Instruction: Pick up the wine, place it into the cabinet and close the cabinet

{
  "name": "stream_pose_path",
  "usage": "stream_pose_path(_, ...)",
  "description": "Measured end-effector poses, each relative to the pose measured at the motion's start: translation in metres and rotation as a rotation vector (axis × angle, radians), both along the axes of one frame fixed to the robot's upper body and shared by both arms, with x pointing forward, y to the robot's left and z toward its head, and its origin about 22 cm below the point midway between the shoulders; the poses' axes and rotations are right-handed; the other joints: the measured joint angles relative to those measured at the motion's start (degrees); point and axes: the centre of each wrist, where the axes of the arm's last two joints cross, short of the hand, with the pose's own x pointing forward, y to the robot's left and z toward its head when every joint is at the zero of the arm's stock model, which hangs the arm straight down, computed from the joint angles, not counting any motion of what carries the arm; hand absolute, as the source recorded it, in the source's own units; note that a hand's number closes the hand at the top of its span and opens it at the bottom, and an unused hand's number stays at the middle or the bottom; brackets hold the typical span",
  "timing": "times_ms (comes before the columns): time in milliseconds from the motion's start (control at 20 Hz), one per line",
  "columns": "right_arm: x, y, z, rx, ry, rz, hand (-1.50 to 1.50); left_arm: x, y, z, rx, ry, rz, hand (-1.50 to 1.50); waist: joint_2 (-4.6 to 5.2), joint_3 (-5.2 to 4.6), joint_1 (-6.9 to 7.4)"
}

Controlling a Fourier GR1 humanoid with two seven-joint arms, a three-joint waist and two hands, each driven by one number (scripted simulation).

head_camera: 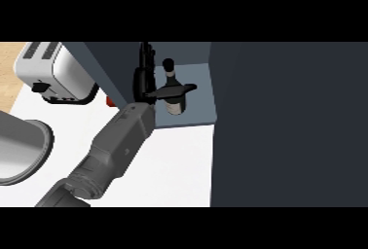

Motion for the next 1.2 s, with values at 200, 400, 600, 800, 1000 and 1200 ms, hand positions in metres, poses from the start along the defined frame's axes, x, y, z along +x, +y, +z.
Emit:
stream_pose_path(200,-0.001,0.001,0.001,-0.002,0.007,0.0,-1.5,-0.014,0.003,-0.018,-0.02,0.021,0.011,-1.5,-0.34,-0.01,0.2)
stream_pose_path(400,-0.003,-0.003,-0.003,-0.007,0.009,-0.019,-1.5,-0.032,-0.004,-0.029,-0.031,0.036,-0.002,-1.5,-0.52,-0.02,1.33)
stream_pose_path(600,-0.002,-0.003,-0.001,-0.003,0.016,-0.035,-1.5,-0.057,-0.023,-0.032,-0.023,0.045,-0.028,-1.5,-0.62,-0.01,2.46)
stream_pose_path(800,-0.004,-0.009,-0.001,-0.016,0.019,-0.066,-1.5,-0.085,-0.04,-0.035,-0.02,0.049,-0.04,-1.5,-0.65,-0.01,3.08)
stream_pose_path(1000,-0.005,-0.013,-0.004,-0.012,0.014,-0.086,-1.5,-0.115,-0.056,-0.032,-0.023,0.033,-0.067,-1.5,-0.7,0.0,3.7)
stream_pose_path(1200,-0.004,-0.016,0.0,-0.03,0.003,-0.105,-1.5,-0.139,-0.068,-0.019,-0.044,0.02,-0.086,-1.5,-0.71,0.02,4.19)
